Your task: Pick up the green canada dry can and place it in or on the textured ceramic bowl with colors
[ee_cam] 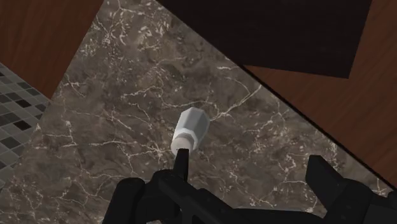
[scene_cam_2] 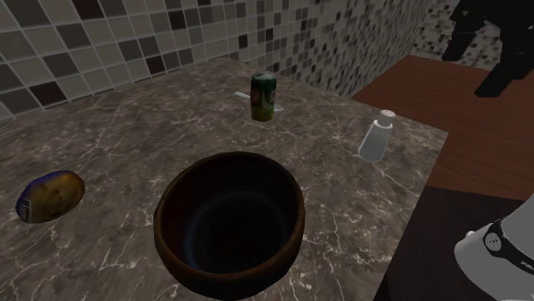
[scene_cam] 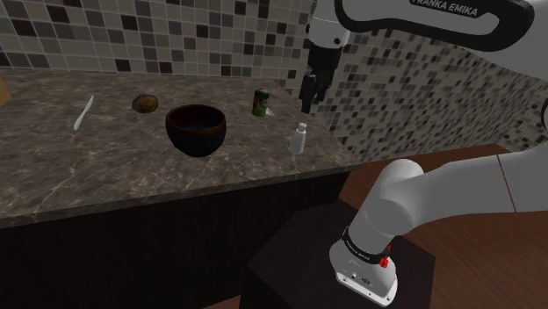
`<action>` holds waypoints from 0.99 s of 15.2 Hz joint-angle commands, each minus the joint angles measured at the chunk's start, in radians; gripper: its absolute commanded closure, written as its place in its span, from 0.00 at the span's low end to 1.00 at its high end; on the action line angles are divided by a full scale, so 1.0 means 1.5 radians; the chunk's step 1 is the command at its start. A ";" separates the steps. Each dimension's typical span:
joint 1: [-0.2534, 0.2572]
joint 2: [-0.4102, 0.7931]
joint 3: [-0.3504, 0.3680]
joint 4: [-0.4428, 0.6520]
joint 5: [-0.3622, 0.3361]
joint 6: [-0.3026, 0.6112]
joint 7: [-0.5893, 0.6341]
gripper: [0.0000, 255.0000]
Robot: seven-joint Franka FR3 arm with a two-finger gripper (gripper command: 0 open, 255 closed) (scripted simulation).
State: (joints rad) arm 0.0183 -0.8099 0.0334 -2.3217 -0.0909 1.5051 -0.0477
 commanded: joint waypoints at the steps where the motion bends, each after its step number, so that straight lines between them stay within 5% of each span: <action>1: 0.000 0.000 0.000 0.000 0.000 0.000 0.000 0.00; 15: -0.041 0.352 -0.084 0.206 -0.009 0.128 -0.042 0.00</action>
State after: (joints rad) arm -0.0391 -0.3195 -0.0827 -2.0379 -0.1058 1.6859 -0.1033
